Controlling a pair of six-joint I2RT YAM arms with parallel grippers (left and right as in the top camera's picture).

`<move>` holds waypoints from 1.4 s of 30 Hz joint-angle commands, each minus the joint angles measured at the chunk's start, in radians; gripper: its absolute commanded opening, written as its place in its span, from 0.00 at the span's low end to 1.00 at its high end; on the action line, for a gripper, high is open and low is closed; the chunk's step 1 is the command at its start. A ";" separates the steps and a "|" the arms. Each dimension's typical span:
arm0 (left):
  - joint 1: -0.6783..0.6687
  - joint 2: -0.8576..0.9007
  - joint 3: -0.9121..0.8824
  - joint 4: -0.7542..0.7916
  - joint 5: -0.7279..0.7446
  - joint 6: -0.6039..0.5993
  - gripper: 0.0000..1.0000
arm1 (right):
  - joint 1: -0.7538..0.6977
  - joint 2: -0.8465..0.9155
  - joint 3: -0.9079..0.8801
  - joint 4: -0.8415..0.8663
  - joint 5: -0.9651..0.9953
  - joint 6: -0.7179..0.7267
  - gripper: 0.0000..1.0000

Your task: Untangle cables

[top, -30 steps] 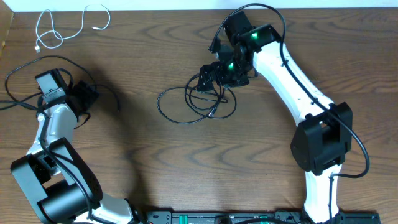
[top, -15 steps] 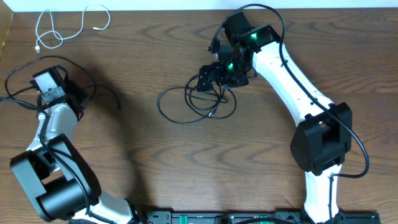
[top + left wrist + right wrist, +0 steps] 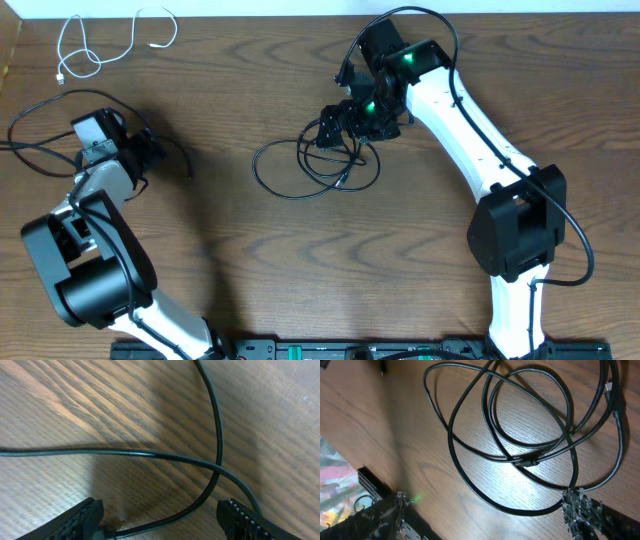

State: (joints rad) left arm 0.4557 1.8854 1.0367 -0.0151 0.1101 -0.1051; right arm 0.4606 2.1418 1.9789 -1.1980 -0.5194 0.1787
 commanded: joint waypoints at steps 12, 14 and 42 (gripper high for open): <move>-0.004 0.050 0.010 -0.029 0.153 0.000 0.29 | 0.012 -0.036 -0.002 -0.006 -0.003 0.011 0.99; -0.004 0.045 0.010 -0.032 0.167 -0.050 0.26 | 0.012 -0.036 -0.002 -0.006 -0.003 0.011 0.99; -0.002 0.014 0.011 0.044 0.191 -0.260 0.80 | 0.013 -0.036 -0.002 -0.036 0.039 0.007 0.99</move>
State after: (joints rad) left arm 0.4541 1.9209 1.0370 0.0456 0.4141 -0.4816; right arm 0.4606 2.1418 1.9789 -1.2339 -0.4969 0.1787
